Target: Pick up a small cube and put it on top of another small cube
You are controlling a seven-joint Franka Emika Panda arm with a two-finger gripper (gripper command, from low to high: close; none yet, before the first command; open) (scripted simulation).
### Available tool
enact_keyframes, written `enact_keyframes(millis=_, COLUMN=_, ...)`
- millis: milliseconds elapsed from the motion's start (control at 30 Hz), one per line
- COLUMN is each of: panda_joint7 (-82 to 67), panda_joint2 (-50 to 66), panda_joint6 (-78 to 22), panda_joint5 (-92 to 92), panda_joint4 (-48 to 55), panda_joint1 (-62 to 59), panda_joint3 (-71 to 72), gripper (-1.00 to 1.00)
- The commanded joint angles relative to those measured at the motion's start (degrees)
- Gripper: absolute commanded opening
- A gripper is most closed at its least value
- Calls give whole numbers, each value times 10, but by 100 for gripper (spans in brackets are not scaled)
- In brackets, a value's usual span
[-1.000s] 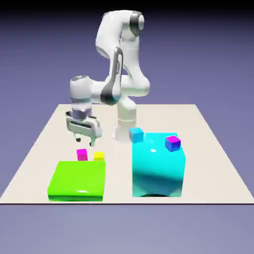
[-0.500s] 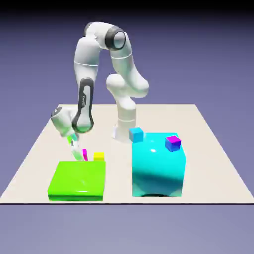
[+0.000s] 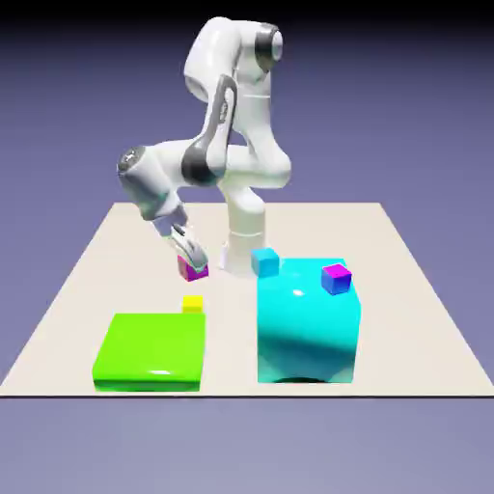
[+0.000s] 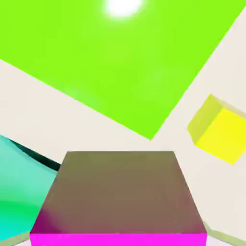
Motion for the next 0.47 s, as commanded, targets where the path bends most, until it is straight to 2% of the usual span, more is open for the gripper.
enact_keyframes(millis=0, panda_joint7=16, panda_joint2=-16, panda_joint6=-25, panda_joint5=-1, panda_joint4=11, panda_joint1=9, panda_joint3=21, gripper=-100)
enact_keyframes(millis=100, panda_joint7=62, panda_joint2=-65, panda_joint6=-100, panda_joint5=2, panda_joint4=45, panda_joint1=34, panda_joint3=83, gripper=-100)
enact_keyframes(millis=167, panda_joint7=65, panda_joint2=-68, panda_joint6=-105, panda_joint5=2, panda_joint4=48, panda_joint1=36, panda_joint3=87, gripper=-100)
enact_keyframes(millis=333, panda_joint7=55, panda_joint2=-52, panda_joint6=-1, panda_joint5=21, panda_joint4=-39, panda_joint1=47, panda_joint3=105, gripper=-100)
enact_keyframes(millis=367, panda_joint7=55, panda_joint2=-52, panda_joint6=-1, panda_joint5=21, panda_joint4=-39, panda_joint1=47, panda_joint3=105, gripper=100)
enact_keyframes(millis=433, panda_joint7=58, panda_joint2=-56, panda_joint6=-26, panda_joint5=17, panda_joint4=-18, panda_joint1=44, panda_joint3=100, gripper=100)
